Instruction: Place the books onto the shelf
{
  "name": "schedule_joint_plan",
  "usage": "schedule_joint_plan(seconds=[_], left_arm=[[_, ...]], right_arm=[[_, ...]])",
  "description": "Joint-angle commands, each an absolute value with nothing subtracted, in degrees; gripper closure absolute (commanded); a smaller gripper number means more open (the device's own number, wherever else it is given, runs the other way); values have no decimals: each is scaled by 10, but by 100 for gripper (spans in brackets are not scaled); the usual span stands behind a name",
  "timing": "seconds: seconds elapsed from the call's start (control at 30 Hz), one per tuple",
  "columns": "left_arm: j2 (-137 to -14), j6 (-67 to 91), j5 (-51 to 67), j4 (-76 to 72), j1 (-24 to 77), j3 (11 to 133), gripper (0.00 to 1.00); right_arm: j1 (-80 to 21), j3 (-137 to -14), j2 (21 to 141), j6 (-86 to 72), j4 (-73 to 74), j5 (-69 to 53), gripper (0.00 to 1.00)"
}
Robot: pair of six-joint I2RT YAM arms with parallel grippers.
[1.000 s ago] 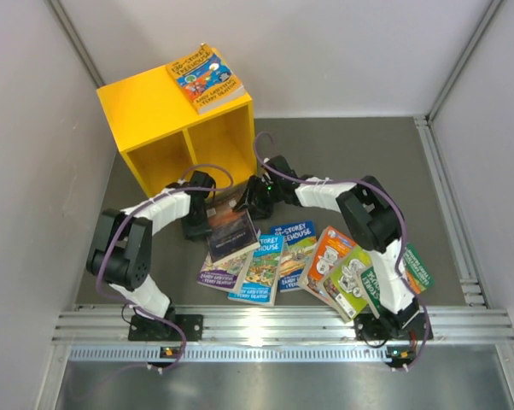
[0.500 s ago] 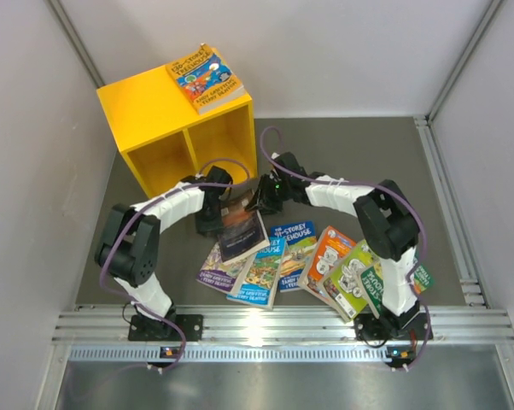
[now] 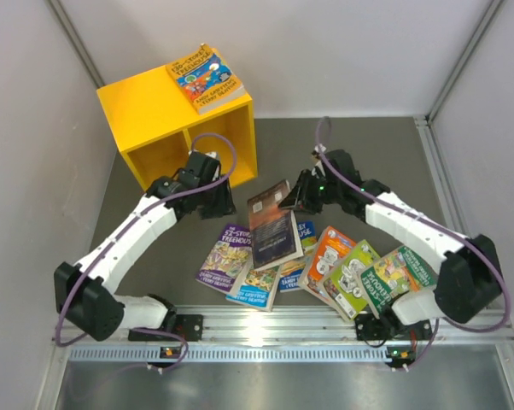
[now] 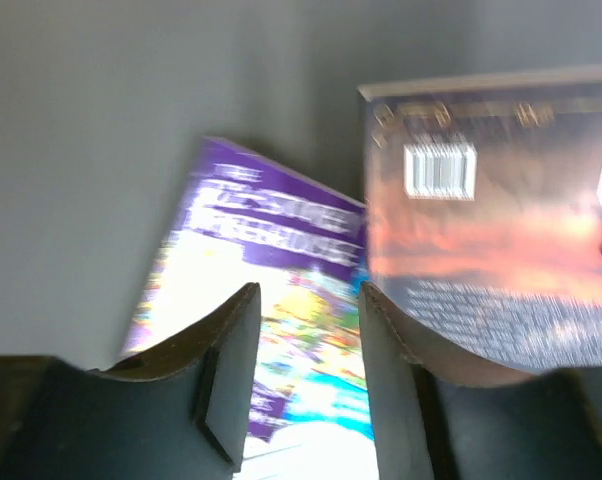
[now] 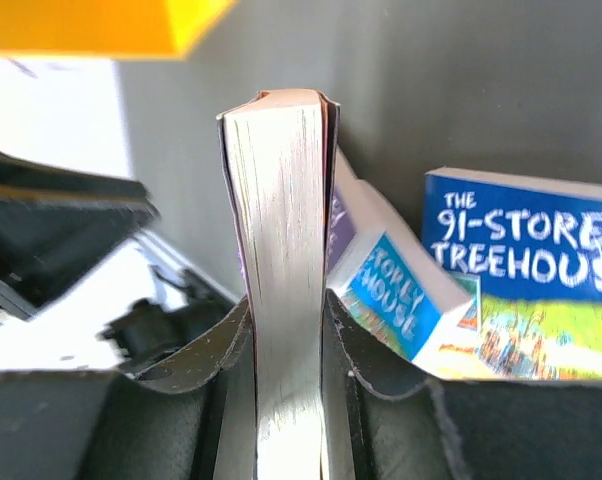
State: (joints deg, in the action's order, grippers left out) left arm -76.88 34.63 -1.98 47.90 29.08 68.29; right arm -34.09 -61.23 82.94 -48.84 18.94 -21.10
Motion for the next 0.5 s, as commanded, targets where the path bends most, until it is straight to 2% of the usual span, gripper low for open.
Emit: schedule_joint_plan(seconds=[0.0,0.13,0.3,0.47], left_arm=[[-727,366,101,422,305,701,51],[-687,414,191,338,323,694,48],[-654,501,299,205,329,659,46],[-644,531,322,152,336,656,45]], right_arm=[[-306,-627,735,-550,151,-262,100],[-277,-645,664,-604,145,-290,100],[-239,-638,608,-690,67,-330,100],[-222,-589,550,-800,-56,-345,100]])
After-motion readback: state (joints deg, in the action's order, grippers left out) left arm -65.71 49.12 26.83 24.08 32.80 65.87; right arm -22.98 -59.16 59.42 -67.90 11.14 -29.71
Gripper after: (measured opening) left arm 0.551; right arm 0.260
